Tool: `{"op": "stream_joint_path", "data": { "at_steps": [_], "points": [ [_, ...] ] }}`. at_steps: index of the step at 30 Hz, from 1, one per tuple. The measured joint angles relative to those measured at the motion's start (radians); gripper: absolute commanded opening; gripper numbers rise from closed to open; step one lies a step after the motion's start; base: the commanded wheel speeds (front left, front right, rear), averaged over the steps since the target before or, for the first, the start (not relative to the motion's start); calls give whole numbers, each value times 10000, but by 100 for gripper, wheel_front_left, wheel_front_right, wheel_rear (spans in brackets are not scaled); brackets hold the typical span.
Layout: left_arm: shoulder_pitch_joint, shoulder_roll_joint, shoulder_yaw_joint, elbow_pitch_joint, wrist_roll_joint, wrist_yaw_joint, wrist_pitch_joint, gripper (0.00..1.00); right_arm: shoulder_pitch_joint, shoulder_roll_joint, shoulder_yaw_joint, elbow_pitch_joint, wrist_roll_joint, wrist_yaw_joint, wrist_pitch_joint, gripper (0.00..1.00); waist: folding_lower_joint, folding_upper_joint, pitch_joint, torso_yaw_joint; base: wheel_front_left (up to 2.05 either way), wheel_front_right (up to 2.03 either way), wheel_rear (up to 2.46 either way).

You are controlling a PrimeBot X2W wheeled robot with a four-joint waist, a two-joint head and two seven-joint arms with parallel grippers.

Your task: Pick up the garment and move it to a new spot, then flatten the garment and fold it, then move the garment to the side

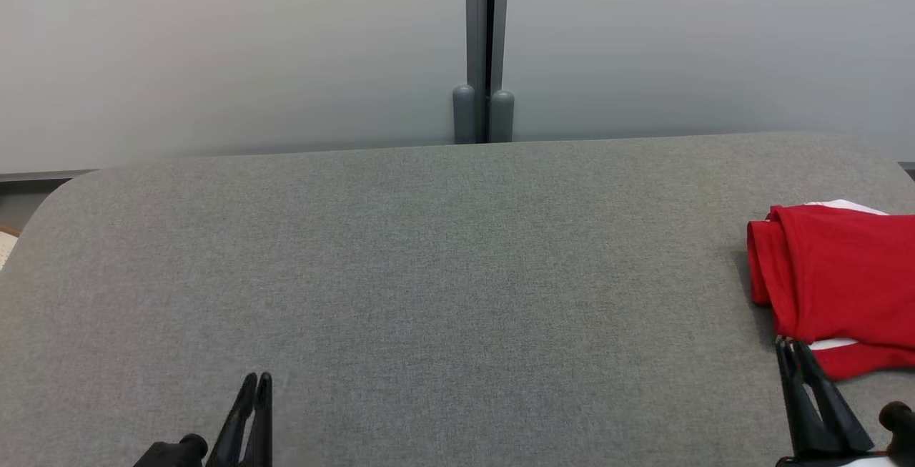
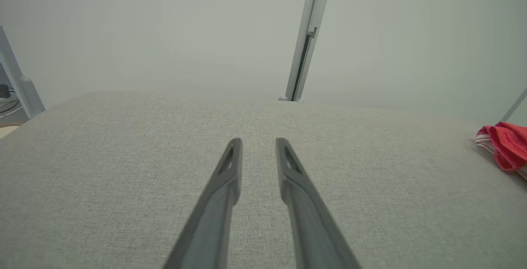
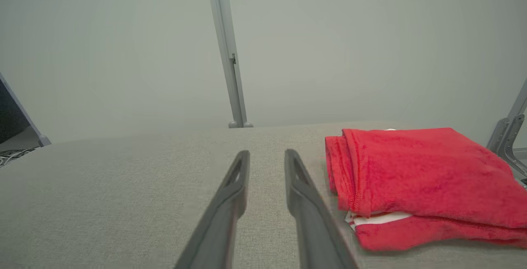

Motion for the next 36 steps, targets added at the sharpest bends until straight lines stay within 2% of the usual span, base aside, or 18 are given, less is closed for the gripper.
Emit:
{"op": "stream_joint_path", "data": {
  "at_steps": [18, 36],
  "points": [
    [-351, -228, 495, 546, -2878, -424, 629, 0, -554, 77, 2, 1007, 3252, 0, 82, 0, 0, 0, 40, -38, 0, 0, 0],
    [-922, -405, 1018, 892, -5267, -830, 1168, 0, -1218, 115, -67, 1716, 5939, -2, 188, 0, 0, 0, 79, -77, 0, 0, 0]
  ]
}}
